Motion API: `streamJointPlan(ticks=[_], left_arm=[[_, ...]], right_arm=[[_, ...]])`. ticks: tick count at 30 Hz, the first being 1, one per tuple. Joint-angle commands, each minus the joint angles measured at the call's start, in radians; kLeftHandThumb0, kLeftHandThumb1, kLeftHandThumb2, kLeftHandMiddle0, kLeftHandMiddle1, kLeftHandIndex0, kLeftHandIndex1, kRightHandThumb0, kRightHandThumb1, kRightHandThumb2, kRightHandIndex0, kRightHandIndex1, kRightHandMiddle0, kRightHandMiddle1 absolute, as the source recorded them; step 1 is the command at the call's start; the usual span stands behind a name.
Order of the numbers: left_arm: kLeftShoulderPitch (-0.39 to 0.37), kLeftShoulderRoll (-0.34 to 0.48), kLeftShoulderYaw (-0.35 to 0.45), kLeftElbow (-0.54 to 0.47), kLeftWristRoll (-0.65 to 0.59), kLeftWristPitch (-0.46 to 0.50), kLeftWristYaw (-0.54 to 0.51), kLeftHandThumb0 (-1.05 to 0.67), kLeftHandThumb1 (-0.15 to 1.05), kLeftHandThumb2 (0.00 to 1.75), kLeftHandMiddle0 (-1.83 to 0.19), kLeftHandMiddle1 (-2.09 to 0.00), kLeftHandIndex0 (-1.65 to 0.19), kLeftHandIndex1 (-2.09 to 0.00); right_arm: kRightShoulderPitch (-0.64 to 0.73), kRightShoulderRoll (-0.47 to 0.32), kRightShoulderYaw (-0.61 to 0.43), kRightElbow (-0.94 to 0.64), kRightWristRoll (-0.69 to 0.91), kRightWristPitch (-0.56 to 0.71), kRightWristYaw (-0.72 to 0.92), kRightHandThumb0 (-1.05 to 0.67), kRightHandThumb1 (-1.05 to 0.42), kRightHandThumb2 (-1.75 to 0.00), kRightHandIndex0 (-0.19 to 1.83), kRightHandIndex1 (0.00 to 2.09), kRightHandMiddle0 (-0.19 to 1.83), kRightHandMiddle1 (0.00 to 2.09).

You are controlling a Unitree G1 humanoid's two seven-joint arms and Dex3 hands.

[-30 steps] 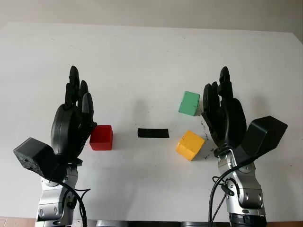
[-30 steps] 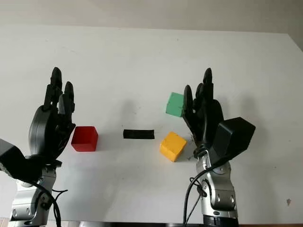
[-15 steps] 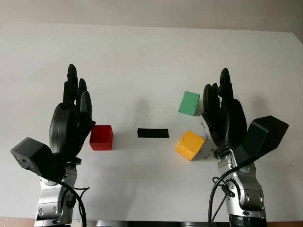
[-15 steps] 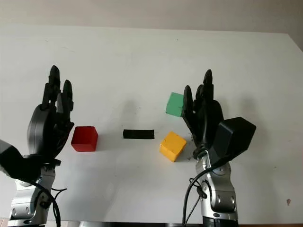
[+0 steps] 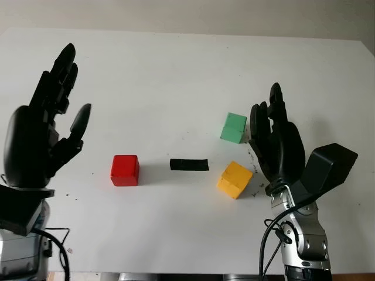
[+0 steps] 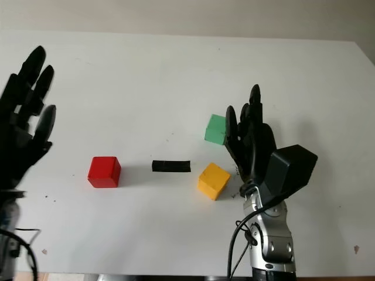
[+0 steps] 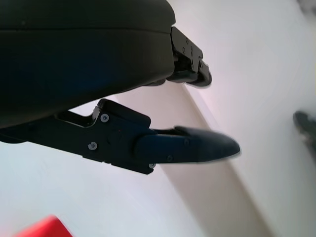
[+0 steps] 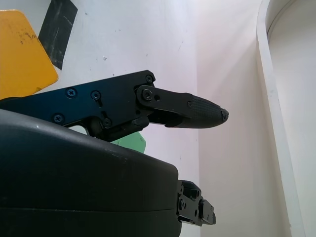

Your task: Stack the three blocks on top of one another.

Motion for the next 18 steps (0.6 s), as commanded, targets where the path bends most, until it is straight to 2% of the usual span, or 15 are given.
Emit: streamJointPlan(ticks=[1,4,7,12,18], left_arm=[[0.049,0.037,0.001,-0.077,0.084,0.060,-0.016,-0.70,0.97,0.07,-0.13,-0.03,-0.32,-0.21],[0.080,0.079,-0.014,-0.139,0.193,0.139,-0.061,-0.73,0.95,0.05,-0.05,-0.03,-0.32,-0.17],[0.087,0.103,-0.039,-0.167,0.279,0.209,-0.096,-0.75,0.96,0.06,-0.05,-0.04,-0.34,-0.15],[0.073,0.100,-0.104,-0.176,0.389,0.300,-0.118,-0.82,0.98,0.06,-0.07,-0.06,-0.40,-0.13],[0.059,0.098,-0.165,-0.216,0.470,0.398,-0.161,-0.82,0.97,0.05,-0.04,-0.04,-0.41,-0.11]], right_arm=[[0.005,-0.009,-0.005,-0.018,0.009,-0.012,0.007,-0.55,-1.05,-0.54,-0.19,0.00,-0.19,0.00],[0.008,-0.007,-0.002,-0.021,0.006,-0.010,0.004,-0.54,-1.05,-0.53,-0.19,0.00,-0.19,0.00],[0.013,0.000,0.003,-0.024,-0.003,-0.006,-0.010,-0.55,-1.05,-0.53,-0.19,0.00,-0.19,0.00],[0.025,0.004,0.003,-0.036,0.002,0.005,-0.019,-0.54,-1.05,-0.53,-0.19,0.00,-0.19,0.00],[0.022,0.003,0.001,-0.038,0.006,0.007,-0.020,-0.54,-1.05,-0.53,-0.19,0.00,-0.19,0.00]])
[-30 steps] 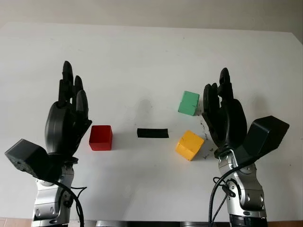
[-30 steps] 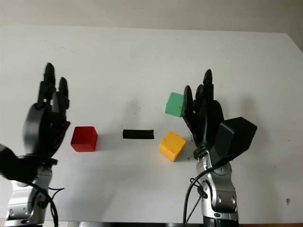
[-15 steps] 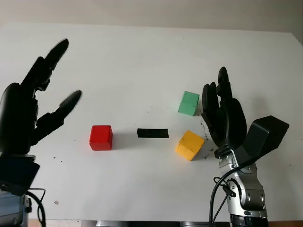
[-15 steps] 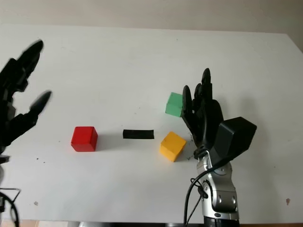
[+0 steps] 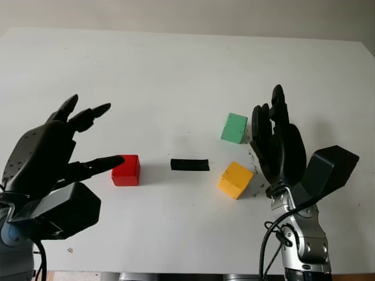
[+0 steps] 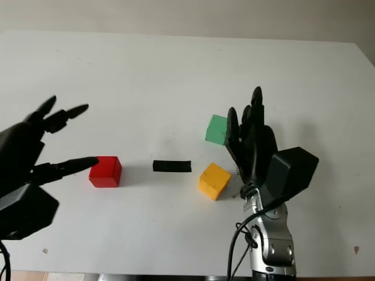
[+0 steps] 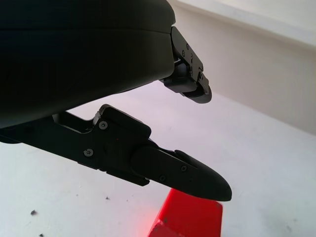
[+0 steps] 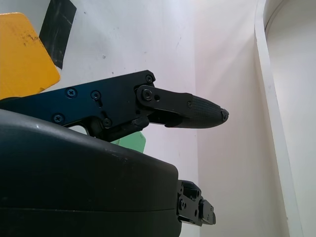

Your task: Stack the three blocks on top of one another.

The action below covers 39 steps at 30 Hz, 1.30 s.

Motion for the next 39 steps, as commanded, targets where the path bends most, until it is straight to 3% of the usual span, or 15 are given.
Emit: streamJointPlan(ticks=[1,5,12,21,39], left_arm=[[-0.009,0.001,-0.018,-0.025,0.011,0.004,-0.007,-0.82,0.97,0.05,-0.04,-0.04,-0.41,-0.10],[0.000,0.018,-0.020,-0.015,-0.001,-0.027,-0.012,-0.79,0.93,0.04,-0.04,-0.05,-0.44,-0.11],[0.003,0.048,0.011,-0.061,-0.074,0.018,-0.123,-0.79,0.90,0.05,-0.04,-0.05,-0.46,-0.09],[0.006,0.105,0.030,-0.073,-0.114,0.000,-0.178,-0.78,0.86,0.04,-0.03,-0.05,-0.47,-0.08],[0.003,0.122,-0.061,-0.032,0.079,0.007,-0.153,-0.61,0.80,0.05,-0.03,-0.06,-0.55,-0.09]], right_arm=[[0.002,-0.002,0.000,-0.015,0.006,0.004,0.000,-0.54,-1.05,-0.53,-0.19,0.00,-0.19,0.00],[0.001,-0.002,0.002,-0.014,0.005,0.010,-0.002,-0.54,-1.05,-0.53,-0.19,0.00,-0.19,0.00],[0.002,0.000,0.004,-0.011,0.000,0.005,-0.007,-0.56,-1.05,-0.52,-0.19,0.00,-0.19,0.01],[0.012,0.003,0.006,-0.021,0.002,0.011,-0.009,-0.55,-1.05,-0.52,-0.19,0.00,-0.19,0.02],[0.023,0.006,0.008,-0.043,0.004,0.028,-0.013,-0.54,-1.05,-0.53,-0.19,0.00,-0.19,0.03]])
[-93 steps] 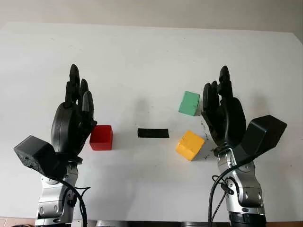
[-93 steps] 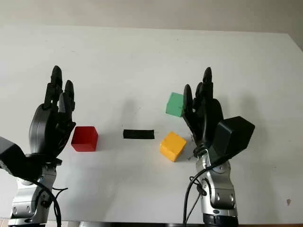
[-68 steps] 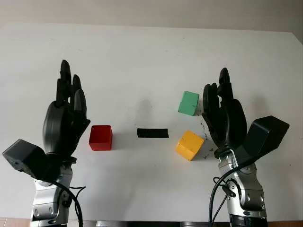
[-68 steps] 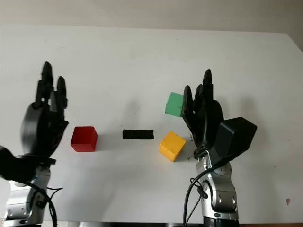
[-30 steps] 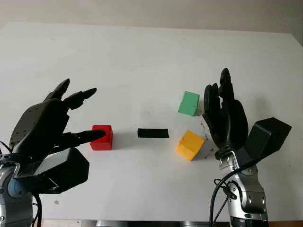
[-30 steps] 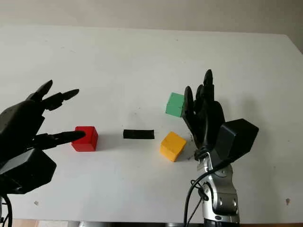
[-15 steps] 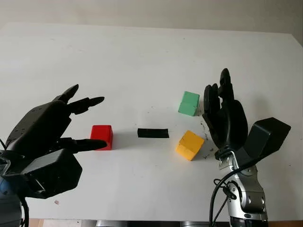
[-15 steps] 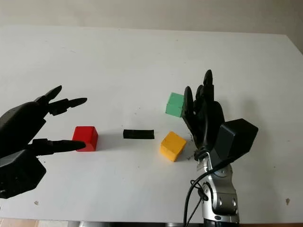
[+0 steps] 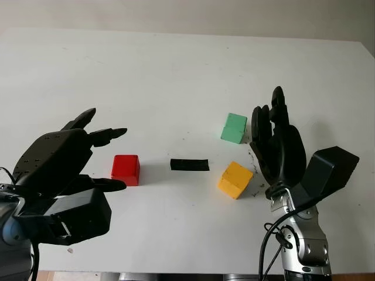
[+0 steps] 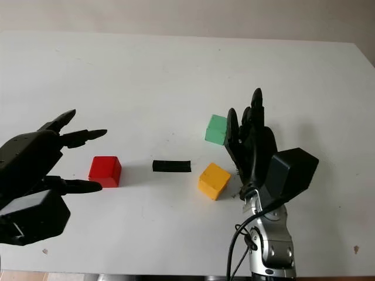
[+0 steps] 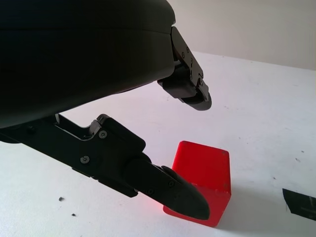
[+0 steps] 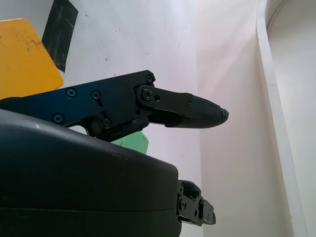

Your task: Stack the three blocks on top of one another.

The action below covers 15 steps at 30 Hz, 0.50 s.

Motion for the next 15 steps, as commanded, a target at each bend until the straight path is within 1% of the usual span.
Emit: streamJointPlan(ticks=[1,9,15], left_arm=[[0.004,-0.007,-0.010,0.007,0.012,-0.007,0.013,-0.61,0.80,0.05,-0.03,-0.06,-0.55,-0.09],[0.004,-0.025,-0.016,0.019,-0.006,-0.013,0.021,-0.59,0.81,0.06,-0.05,-0.06,-0.61,-0.11],[-0.002,-0.029,-0.031,0.031,0.006,-0.015,0.024,-0.53,0.79,0.05,-0.07,-0.06,-0.64,-0.14]], right_arm=[[0.012,0.000,0.001,-0.023,0.004,0.005,-0.003,-0.54,-1.05,-0.53,-0.19,0.00,-0.19,0.03],[0.013,0.000,0.004,-0.024,0.006,0.008,-0.002,-0.54,-1.05,-0.53,-0.19,0.00,-0.19,0.03],[0.016,0.001,0.004,-0.029,0.006,0.011,-0.005,-0.54,-1.05,-0.54,-0.19,0.00,-0.19,0.02]])
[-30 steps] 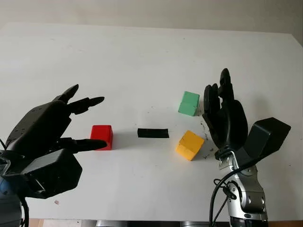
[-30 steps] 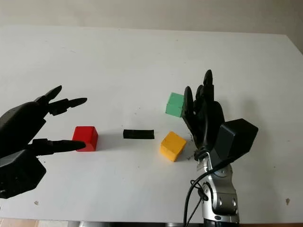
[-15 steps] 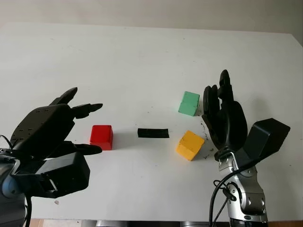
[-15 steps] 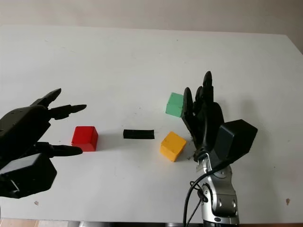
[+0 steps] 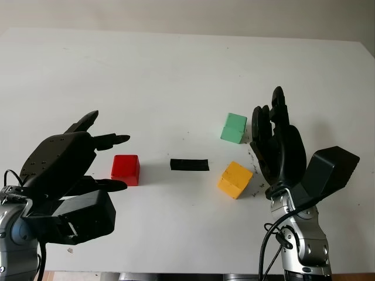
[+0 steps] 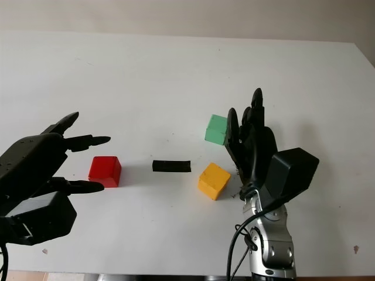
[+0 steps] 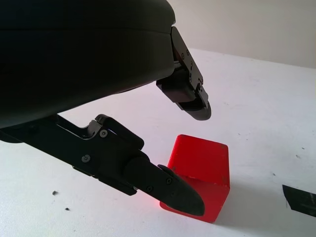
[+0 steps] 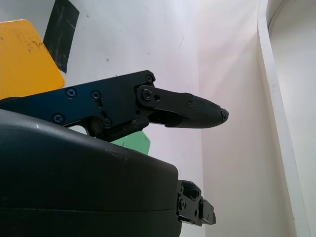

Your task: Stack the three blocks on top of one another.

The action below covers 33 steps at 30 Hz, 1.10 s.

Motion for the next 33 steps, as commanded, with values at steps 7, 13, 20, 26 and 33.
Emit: streamJointPlan(ticks=[7,13,20,26,33], left_arm=[[-0.005,0.003,-0.001,0.012,-0.046,-0.010,-0.017,-0.51,0.83,0.05,-0.12,-0.06,-0.47,-0.68],[-0.003,-0.002,-0.006,0.014,-0.021,-0.005,-0.002,-0.48,0.83,0.06,-0.19,-0.08,-0.42,-0.88],[0.002,-0.014,-0.013,0.013,0.013,-0.007,0.023,-0.46,0.88,0.06,-0.26,-0.06,-0.40,-1.08],[0.006,-0.024,-0.020,0.011,0.054,-0.006,0.043,-0.46,0.89,0.06,-0.28,-0.06,-0.40,-1.15],[0.010,-0.047,-0.019,0.025,0.034,-0.038,0.089,-0.45,0.92,0.06,-0.30,-0.06,-0.38,-1.23]], right_arm=[[0.014,0.003,0.002,-0.038,0.006,0.016,-0.006,-0.53,-1.05,-0.54,-0.19,0.00,-0.19,0.02],[0.014,0.004,0.001,-0.037,0.008,0.010,-0.006,-0.53,-1.05,-0.54,-0.19,0.00,-0.19,0.02],[0.019,0.003,0.000,-0.042,0.015,0.013,-0.007,-0.53,-1.05,-0.53,-0.19,0.00,-0.19,0.02],[0.021,0.001,0.001,-0.045,0.020,0.012,-0.003,-0.53,-1.05,-0.53,-0.19,0.00,-0.19,0.02],[0.024,0.000,0.006,-0.046,0.016,0.010,-0.007,-0.53,-1.05,-0.53,-0.19,0.00,-0.19,0.03]])
